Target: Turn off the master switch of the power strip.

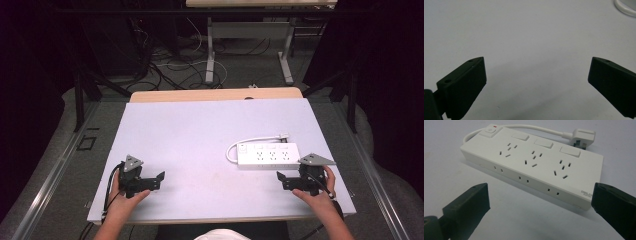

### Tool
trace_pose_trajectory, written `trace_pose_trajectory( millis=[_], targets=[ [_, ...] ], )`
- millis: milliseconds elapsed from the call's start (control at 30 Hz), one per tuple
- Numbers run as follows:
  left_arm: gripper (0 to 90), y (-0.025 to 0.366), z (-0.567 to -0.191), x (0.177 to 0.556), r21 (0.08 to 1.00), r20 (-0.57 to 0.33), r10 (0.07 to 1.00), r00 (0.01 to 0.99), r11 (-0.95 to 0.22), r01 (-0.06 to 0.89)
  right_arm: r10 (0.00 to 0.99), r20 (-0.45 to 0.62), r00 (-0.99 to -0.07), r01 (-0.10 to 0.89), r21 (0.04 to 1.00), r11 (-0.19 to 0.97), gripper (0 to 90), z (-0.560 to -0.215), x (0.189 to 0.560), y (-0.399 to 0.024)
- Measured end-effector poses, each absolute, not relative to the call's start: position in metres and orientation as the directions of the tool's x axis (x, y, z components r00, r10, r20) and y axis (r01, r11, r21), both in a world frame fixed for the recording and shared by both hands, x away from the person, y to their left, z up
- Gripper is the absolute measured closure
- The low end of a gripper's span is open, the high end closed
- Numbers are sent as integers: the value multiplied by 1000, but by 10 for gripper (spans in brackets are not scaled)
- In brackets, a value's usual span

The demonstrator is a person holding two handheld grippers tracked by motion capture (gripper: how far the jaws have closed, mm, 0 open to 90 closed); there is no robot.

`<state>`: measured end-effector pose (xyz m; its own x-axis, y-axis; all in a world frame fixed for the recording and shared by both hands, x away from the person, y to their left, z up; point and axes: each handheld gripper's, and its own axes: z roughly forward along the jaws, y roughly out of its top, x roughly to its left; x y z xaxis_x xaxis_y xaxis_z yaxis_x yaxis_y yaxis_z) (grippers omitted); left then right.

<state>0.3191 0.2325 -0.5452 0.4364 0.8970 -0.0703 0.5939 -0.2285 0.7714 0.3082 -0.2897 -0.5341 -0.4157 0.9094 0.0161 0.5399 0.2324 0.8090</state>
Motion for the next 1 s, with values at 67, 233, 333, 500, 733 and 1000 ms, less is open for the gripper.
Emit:
trace_pose_trajectory(
  millis=[67,233,333,500,733,1000],
  targets=[
    [3,232,-546,319,773,-72,899,431,-223,594,903,19,-428,546,802,241,13,-533,310,-286],
    [3,234,-545,320,771,-79,902,424,-214,600,894,24,-447,548,798,252,16,-530,312,-281],
    [3,234,-546,320,766,-76,902,424,-219,604,887,21,-462,555,786,271,28,-529,313,-276],
    [3,234,-545,319,773,-76,898,433,-221,594,876,16,-483,565,770,297,59,-526,315,-271],
    [3,234,-545,318,776,-59,892,449,-242,583,856,15,-517,568,754,329,97,-524,316,-266],
    [3,234,-544,318,776,-62,891,450,-241,583,832,-11,-554,575,718,392,134,-519,320,-261]
  ],
)
